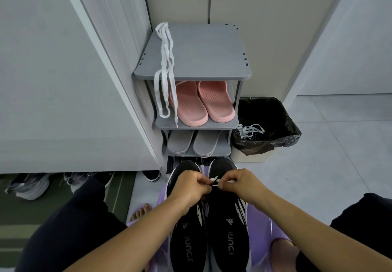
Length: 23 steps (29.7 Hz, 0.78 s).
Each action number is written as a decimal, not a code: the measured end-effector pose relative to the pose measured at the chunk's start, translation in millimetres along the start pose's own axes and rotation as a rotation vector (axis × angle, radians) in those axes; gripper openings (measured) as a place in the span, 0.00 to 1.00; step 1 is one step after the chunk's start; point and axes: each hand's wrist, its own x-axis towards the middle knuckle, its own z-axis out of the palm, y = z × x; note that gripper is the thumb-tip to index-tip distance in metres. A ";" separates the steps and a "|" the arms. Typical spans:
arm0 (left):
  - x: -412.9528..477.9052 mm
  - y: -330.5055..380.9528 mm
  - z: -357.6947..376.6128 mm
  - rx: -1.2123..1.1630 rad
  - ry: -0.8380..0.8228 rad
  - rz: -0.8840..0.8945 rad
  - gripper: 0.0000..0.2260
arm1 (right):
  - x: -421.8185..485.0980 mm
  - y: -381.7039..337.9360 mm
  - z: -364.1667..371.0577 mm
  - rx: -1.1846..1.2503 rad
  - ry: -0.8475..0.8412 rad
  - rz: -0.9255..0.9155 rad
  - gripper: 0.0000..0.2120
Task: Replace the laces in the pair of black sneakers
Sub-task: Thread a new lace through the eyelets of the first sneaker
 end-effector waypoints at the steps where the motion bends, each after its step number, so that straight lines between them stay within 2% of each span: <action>1: 1.0 -0.4 -0.1 -0.024 -0.006 -0.009 0.08 | -1.0 -0.1 0.5 -0.001 0.004 -0.003 0.12; 7: 3.3 0.9 -0.8 -0.111 -0.045 -0.036 0.07 | -0.9 0.5 2.7 -0.071 0.127 -0.040 0.12; 14: 4.3 -1.1 0.3 -0.136 -0.028 -0.055 0.08 | -1.9 -1.9 1.6 0.006 -0.001 -0.036 0.12; 23: 5.3 0.1 -0.5 -0.091 -0.021 -0.033 0.06 | -3.8 -3.6 0.5 0.030 -0.018 -0.052 0.12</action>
